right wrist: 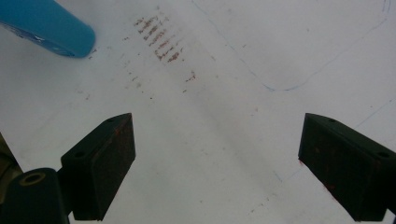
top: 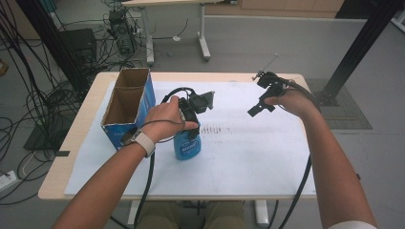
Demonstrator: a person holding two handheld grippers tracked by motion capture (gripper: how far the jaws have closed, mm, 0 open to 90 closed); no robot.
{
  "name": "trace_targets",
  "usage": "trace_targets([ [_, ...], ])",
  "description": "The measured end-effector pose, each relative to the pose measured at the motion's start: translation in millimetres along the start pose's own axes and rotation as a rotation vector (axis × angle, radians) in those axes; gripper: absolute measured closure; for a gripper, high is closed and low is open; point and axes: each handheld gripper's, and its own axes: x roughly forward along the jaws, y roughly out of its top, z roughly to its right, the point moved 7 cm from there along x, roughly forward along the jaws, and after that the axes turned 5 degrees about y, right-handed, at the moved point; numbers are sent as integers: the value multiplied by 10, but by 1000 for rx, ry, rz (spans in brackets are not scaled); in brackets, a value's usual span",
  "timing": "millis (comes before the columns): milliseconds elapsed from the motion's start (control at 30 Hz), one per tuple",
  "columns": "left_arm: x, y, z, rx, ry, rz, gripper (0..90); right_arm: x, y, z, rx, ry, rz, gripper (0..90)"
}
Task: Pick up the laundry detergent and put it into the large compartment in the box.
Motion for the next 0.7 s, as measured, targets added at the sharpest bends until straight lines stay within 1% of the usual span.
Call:
trace_targets([
  [167, -3, -5, -7, 3, -2, 3, 381, -12, 1, -6, 1, -1, 3, 110],
  [300, -10, -18, -23, -3, -5, 6, 380, -17, -7, -2, 3, -1, 4, 110],
  [333, -27, -40, -39, -19, -5, 16, 380, -20, -7, -2, 4, -2, 3, 110],
  [400, -42, -44, -41, -21, -2, 13, 381, -25, -9, -2, 2, -2, 4, 110],
  [433, -88, -62, -48, -36, 2, 15, 381, -31, -13, -3, 3, -4, 7, 110],
  [467, -88, -62, -48, -36, 2, 15, 381, -31, -13, -3, 3, -4, 7, 110],
  [500, -111, -65, -49, -41, 1, 11, 381, -31, -12, -3, 5, -4, 5, 110],
  [533, -163, -81, -66, -57, -7, 11, 381, -32, -11, -6, 3, -6, 6, 109],
  [567, -163, -81, -66, -57, -7, 11, 380, -32, -11, -6, 3, -6, 6, 109],
  [600, -215, -100, -77, -78, -12, 17, 380, -33, -5, -16, 0, -3, 7, 110],
  [700, -253, -109, -78, -86, -13, 11, 380, -33, -1, -28, -1, -3, 11, 110],
])
